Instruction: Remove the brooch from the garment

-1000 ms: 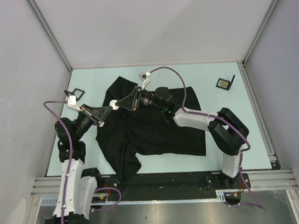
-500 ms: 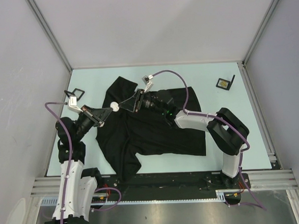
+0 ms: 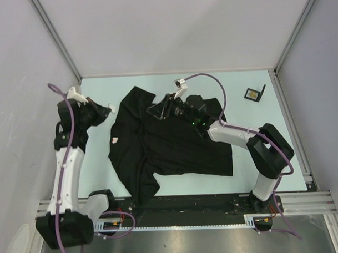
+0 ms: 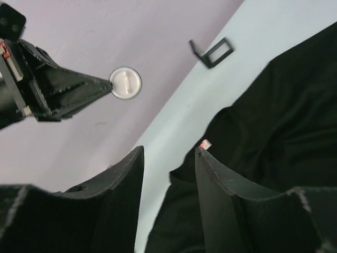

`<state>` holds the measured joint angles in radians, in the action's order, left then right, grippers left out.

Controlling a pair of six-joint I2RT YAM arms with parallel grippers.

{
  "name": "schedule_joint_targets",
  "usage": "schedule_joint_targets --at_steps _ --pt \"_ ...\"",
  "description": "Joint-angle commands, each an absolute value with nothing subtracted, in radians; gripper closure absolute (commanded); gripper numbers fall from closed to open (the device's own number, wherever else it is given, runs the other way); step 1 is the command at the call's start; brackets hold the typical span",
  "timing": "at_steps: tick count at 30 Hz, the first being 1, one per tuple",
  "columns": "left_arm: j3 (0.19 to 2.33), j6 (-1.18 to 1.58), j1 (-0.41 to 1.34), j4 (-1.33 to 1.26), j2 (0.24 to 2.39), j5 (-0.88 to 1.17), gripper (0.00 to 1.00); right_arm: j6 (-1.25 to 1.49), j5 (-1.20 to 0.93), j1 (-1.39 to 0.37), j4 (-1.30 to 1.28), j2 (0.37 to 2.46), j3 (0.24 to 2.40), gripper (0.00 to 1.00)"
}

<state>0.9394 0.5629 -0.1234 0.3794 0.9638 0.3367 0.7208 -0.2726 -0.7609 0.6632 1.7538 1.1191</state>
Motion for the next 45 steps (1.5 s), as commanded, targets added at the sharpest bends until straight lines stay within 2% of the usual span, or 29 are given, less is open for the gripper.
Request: schedule_joint_targets --at_steps 1,7,14,22,31,40,45 --pt "1.113 0.387 -0.109 0.509 1.170 0.013 0.99 0.589 -0.196 -0.703 0.568 1.694 1.124 0.52" --pt "1.368 0.312 -0.086 0.501 1.457 -0.213 1.00 0.575 -0.222 -0.644 0.545 1.703 1.120 0.52" --pt "1.856 0.215 -0.075 0.610 1.947 -0.408 1.00 0.607 -0.278 -0.609 0.583 1.727 1.117 0.52" --pt "2.276 0.173 -0.083 0.739 2.298 -0.598 1.00 0.644 -0.339 -0.540 0.610 1.776 1.117 0.52" --pt "2.304 0.146 -0.120 0.733 2.416 -0.638 1.00 0.670 -0.396 -0.482 0.617 1.798 1.115 0.52" --pt "2.171 0.071 -0.127 0.663 2.385 -0.744 1.00 0.709 -0.428 -0.476 0.660 1.832 1.115 0.52" --pt "2.178 0.064 -0.127 0.672 2.408 -0.744 1.00 0.701 -0.425 -0.476 0.650 1.824 1.115 0.52"
